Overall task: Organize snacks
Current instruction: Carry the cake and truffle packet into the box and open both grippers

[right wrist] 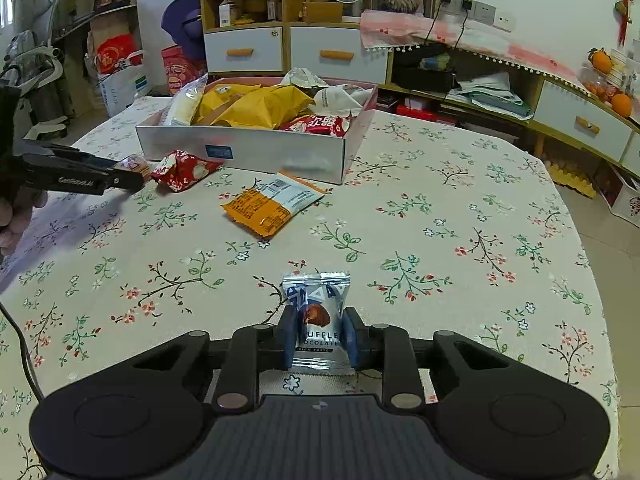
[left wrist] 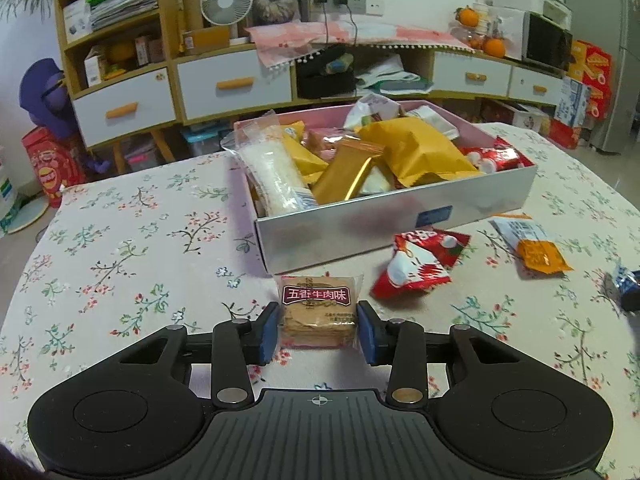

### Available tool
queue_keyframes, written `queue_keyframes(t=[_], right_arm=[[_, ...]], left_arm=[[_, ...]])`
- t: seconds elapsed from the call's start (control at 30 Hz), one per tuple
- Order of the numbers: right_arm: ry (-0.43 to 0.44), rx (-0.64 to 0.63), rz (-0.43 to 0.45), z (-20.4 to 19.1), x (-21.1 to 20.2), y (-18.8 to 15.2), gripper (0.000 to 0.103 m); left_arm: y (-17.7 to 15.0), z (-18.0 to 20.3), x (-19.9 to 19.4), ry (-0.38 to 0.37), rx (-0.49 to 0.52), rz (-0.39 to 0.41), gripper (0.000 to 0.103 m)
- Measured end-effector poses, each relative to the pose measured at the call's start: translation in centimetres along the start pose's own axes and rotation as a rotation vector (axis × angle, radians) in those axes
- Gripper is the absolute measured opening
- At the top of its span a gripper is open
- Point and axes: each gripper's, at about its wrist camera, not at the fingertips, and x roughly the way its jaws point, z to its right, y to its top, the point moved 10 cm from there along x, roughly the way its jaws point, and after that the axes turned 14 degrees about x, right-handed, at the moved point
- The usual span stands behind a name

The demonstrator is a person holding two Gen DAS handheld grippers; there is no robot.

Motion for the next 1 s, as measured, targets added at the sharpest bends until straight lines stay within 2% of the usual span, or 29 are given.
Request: queue_keyframes(t=[0.4, 0.57, 1.0], right_arm=[[-0.006, 0.060, 0.014, -0.4, -0.3, 1.6, 0.000], [0.001, 0.084, 0.033, -1.1, -0.2, 3.1, 0.000], [0.051, 0.189, 0.128, -3.6, 0.5, 9.7, 0.000]], left_arm=[[0.7, 1.3, -1.4, -0.052, -0.024, -0.029, 0.037], [1.4, 1.5, -2.2, -0.074, -0.045, -0.018, 0.037], [5.2, 0.6, -2.8, -0.073, -0.110, 0.053, 0.037]])
